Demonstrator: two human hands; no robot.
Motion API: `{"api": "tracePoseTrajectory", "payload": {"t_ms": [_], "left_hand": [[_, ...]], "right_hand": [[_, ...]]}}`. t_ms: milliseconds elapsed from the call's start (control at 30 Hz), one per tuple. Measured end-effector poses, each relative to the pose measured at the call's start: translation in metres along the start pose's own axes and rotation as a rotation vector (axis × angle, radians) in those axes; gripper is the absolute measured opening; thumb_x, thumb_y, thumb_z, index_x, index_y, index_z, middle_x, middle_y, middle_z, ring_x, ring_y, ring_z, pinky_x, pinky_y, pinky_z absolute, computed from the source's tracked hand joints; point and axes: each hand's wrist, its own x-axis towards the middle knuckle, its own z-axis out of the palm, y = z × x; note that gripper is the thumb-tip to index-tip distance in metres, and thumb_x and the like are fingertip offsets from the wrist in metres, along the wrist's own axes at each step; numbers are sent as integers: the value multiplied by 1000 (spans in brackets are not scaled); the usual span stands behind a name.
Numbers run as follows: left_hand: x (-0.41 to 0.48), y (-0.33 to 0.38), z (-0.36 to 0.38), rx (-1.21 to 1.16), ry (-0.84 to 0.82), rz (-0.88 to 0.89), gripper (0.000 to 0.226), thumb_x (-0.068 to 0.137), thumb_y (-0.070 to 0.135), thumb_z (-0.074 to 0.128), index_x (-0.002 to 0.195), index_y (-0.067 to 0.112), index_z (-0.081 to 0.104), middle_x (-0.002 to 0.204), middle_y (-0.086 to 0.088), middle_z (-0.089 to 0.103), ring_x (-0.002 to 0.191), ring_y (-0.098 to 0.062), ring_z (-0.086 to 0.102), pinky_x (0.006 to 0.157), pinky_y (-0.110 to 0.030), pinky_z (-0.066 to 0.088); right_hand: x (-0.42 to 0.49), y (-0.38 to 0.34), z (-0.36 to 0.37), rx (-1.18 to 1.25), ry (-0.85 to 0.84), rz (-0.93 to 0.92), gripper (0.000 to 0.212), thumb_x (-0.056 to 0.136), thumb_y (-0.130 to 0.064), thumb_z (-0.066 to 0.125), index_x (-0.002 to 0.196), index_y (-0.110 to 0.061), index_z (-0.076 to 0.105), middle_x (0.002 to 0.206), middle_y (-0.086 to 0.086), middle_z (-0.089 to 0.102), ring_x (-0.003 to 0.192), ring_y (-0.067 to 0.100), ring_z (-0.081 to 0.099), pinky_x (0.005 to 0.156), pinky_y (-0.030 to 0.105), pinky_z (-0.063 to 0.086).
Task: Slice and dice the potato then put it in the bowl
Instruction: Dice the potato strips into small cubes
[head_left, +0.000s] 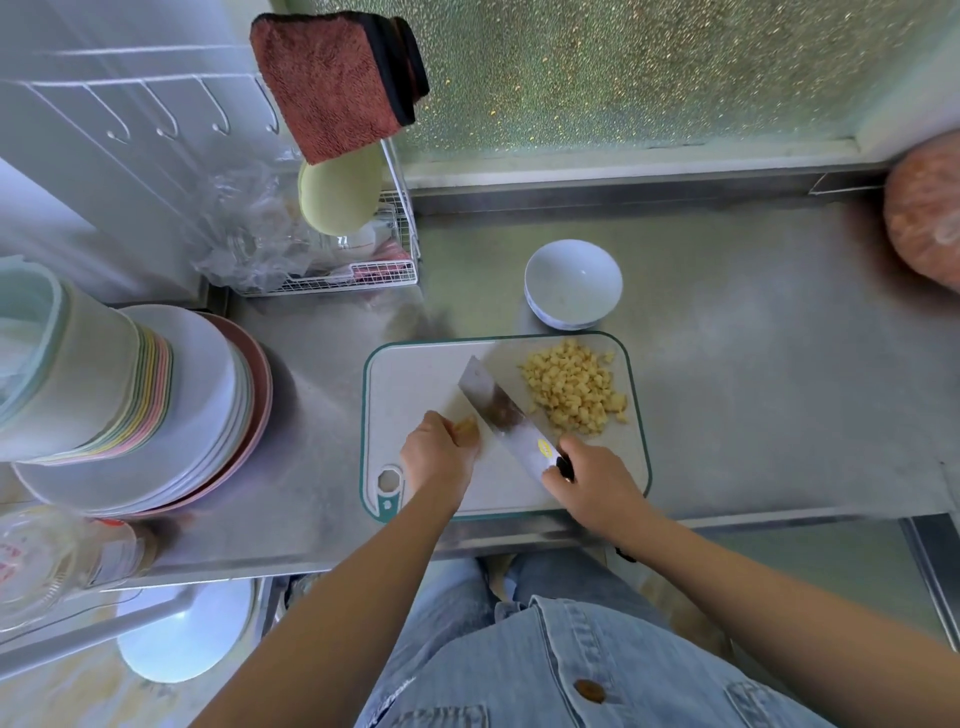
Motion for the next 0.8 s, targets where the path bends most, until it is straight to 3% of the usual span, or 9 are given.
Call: {"api": "tracePoseTrajectory", "payload": {"t_ms": [67,167,367,533,700,800], "left_hand": [[0,-1,0,-4,34,6,28,88,43,63,88,15,60,78,0,59,65,-14,50,52,-26,36],[3,-5,3,-36,53,15,25,86,41,67,84,17,64,80,-1,66,68,-17,56,62,-27,48],[0,-2,4,-139,80,-37,21,86,34,71,89,17,59,79,2,60,65,-13,51,57,-24,39],[-2,-3,7,-105,72,-22,14,86,29,70,88,18,61,80,4,61,70,-16,54,63,-25,39],[0,-4,6,-174,60,-32,18,84,33,70,85,20,59,77,4,61,71,-18,57,63,-27,47],[4,-5,7,-208,59,-40,17,81,32,75,75,22,63,71,4,65,67,-20,65,67,-35,58]], "right_hand": [[-1,-3,3,-114,1,-3,35,88,-23,50,64,-18,24,58,0,37,58,24,37,52,35,22],[0,-9,6,-204,12,-35,35,90,-25,48,65,-18,25,59,0,37,61,26,41,52,35,24],[1,-16,0,-224,49,-79,41,91,-22,48,62,-22,19,55,-2,32,57,26,38,48,34,19],[2,-16,0,-263,-25,-87,22,92,-22,44,76,-14,33,59,-2,33,62,27,40,54,33,25],[6,-24,-5,-361,-42,-130,13,94,-20,40,85,-14,33,69,5,44,67,30,41,56,34,27],[8,-29,-9,-358,-27,-169,13,95,-19,39,85,-15,33,63,2,42,63,28,42,49,33,24]]}}
